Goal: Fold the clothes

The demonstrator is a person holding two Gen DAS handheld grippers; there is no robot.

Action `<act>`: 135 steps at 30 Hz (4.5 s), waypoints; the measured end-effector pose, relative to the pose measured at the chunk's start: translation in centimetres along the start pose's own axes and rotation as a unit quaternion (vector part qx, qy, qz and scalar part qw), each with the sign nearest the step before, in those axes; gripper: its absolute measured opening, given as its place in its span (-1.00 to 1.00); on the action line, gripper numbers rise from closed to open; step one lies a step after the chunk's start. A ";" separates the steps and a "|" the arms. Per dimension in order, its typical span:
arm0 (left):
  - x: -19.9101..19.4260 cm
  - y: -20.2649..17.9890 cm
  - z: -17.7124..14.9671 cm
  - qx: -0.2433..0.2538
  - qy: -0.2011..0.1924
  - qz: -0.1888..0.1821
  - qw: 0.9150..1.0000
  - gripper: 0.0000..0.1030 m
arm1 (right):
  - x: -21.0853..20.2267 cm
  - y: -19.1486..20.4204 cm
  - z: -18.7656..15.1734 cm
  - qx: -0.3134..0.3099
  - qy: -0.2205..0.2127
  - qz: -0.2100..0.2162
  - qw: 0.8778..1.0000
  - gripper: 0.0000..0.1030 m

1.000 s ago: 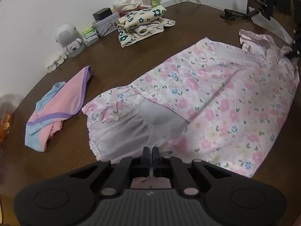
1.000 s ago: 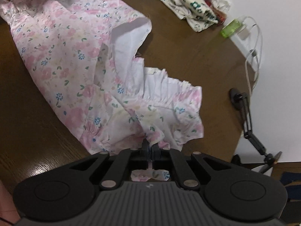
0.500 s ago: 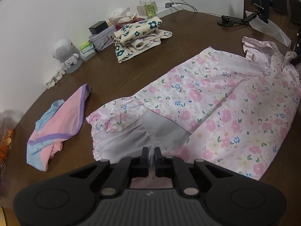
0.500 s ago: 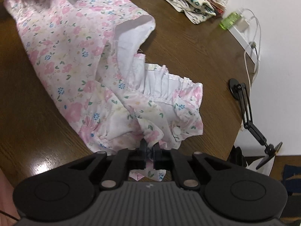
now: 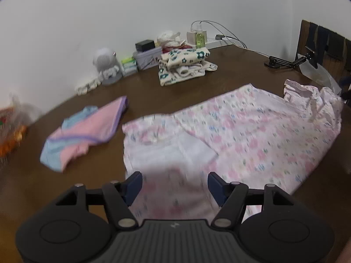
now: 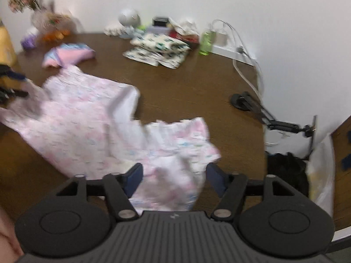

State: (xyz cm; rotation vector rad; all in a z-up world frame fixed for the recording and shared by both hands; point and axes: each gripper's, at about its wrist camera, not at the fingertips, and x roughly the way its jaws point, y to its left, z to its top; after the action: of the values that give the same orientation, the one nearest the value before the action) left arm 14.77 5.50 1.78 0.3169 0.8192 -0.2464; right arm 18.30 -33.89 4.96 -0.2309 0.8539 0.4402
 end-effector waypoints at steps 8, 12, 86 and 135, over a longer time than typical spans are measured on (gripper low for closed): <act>1.4 -0.4 -3.0 -0.016 0.018 -0.023 0.999 -0.61 | 4.3 4.1 -2.7 -0.017 0.001 0.042 0.999 -0.66; 2.6 -0.1 -3.5 -0.026 0.025 -0.022 0.999 -0.60 | 5.3 3.8 -3.4 0.001 -0.008 0.023 1.000 -0.66; 4.4 3.4 -4.1 -0.097 0.000 -0.029 0.995 -0.22 | 6.5 2.9 -4.7 0.029 -0.084 0.032 0.996 0.01; 1.1 2.0 8.2 0.027 0.003 -0.045 0.999 1.00 | 4.2 -3.8 3.8 0.031 -0.013 -0.017 0.999 0.99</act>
State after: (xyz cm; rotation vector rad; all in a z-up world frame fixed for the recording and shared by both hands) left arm 21.69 4.21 6.59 0.3311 0.8347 -0.3526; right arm 25.00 -34.73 4.26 -0.1812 0.8358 0.3830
